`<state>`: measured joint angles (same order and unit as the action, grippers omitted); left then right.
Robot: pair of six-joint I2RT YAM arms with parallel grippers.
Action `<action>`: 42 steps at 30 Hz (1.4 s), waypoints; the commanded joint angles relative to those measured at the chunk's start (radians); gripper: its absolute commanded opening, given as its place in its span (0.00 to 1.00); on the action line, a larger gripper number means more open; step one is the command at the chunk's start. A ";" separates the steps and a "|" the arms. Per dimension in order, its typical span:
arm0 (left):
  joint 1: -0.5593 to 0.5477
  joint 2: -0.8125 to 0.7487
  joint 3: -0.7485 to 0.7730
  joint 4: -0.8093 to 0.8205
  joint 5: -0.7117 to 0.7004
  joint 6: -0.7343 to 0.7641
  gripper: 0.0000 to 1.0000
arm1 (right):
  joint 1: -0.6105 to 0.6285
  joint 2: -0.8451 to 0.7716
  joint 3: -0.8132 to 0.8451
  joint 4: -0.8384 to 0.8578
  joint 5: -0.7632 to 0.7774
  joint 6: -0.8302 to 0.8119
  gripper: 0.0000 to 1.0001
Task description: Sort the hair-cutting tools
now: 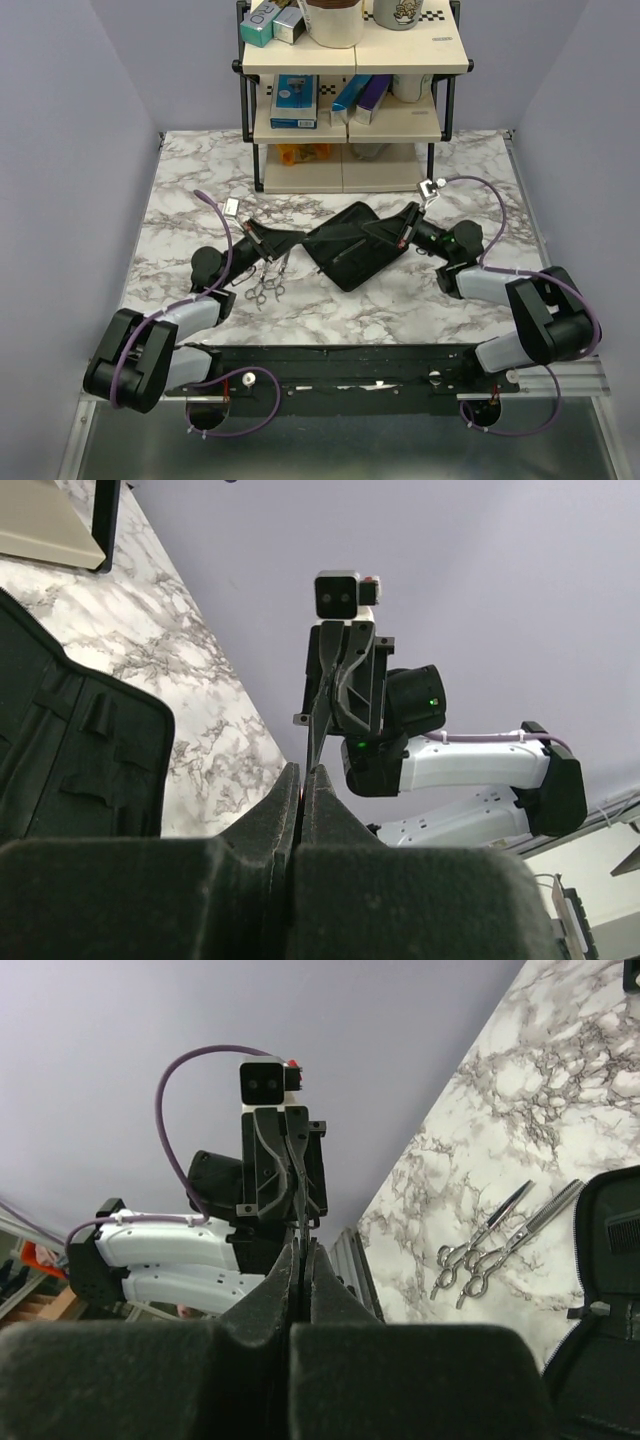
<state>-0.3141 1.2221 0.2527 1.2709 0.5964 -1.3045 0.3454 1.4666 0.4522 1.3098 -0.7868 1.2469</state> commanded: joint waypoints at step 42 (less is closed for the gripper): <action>-0.178 0.303 0.204 -0.593 -0.383 0.205 0.98 | -0.075 -0.591 0.356 -1.558 0.616 -0.899 0.01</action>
<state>-0.4789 1.4513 0.3916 0.5453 0.2600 -1.0843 0.2729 0.9192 0.7677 -0.1314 -0.2333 0.3870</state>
